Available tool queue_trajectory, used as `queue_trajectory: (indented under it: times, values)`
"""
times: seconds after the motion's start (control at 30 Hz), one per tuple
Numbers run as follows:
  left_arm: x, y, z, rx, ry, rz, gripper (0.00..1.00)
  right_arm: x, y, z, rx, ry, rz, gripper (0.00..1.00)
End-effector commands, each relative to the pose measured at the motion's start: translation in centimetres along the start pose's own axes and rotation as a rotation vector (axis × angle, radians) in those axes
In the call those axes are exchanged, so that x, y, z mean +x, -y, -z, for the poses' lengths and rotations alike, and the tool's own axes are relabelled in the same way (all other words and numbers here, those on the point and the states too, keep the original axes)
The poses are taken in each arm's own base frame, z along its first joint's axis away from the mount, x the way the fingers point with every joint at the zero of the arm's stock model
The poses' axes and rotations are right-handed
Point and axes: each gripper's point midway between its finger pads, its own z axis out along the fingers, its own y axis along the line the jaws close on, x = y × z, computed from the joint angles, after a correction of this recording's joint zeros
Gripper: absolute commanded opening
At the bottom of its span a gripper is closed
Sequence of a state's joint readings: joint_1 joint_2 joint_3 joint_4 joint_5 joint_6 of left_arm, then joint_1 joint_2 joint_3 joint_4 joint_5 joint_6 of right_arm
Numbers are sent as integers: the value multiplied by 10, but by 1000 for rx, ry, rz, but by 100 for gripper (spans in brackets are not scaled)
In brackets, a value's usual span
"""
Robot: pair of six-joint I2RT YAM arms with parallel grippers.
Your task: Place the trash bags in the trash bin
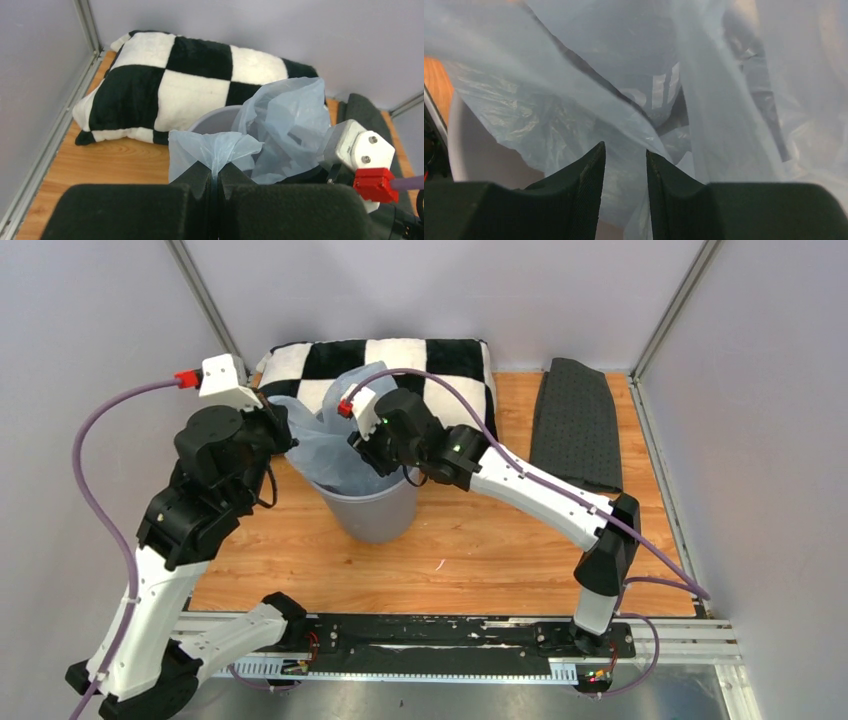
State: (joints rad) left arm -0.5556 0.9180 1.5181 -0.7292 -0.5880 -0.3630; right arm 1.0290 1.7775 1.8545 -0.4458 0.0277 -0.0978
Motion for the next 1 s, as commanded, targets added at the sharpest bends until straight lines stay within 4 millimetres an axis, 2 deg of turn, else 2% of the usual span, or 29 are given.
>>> queue_trajectory:
  times: [0.0, 0.1, 0.23, 0.43, 0.57, 0.67, 0.97]
  values:
    - [39, -8, -22, -77, -84, -74, 0, 24, -18, 0, -79, -50, -35, 38]
    - [63, -4, -35, -83, -143, -91, 0, 27, -23, 2, -101, -57, -45, 37]
    - [81, 0, -42, -80, -189, -89, 0, 9, -26, 17, -123, -13, -52, 38]
    - [73, -2, -35, -68, -168, -78, 0, -41, -33, 56, -168, 120, -41, 41]
    - [70, -8, -23, -51, -151, -74, 0, -63, -22, 74, -126, 202, -31, 42]
    - [75, -12, -16, -45, -151, -66, 0, -72, -17, 71, -103, 222, -20, 43]
    - [73, -14, -3, -2, -137, -42, 0, -77, -30, 40, -167, 193, -11, 43]
